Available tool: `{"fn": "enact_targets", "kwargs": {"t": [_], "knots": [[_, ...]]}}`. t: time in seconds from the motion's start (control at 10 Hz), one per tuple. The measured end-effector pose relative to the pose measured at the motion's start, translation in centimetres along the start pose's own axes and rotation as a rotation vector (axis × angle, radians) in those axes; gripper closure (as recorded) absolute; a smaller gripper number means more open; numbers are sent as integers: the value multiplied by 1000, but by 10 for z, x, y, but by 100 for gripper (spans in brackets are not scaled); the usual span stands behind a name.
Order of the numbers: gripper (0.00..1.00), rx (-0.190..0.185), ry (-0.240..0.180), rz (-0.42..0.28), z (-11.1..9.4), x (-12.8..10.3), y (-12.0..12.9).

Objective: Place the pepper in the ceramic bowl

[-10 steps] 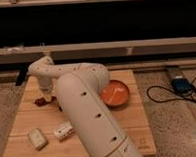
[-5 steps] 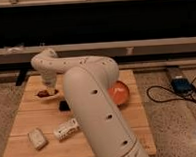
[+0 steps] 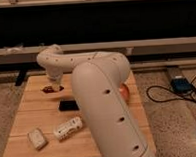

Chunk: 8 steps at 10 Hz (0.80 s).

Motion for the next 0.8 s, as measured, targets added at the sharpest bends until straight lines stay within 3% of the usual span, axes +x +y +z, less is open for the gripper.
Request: {"fn": "enact_targets", "kwargs": {"t": [0.3,0.6,0.8], "knots": [[100,25,-20,82,-33,59,4],[100,49,-54,207,-78,94,7],[100,57,-47,292,-94,126,9]]}}
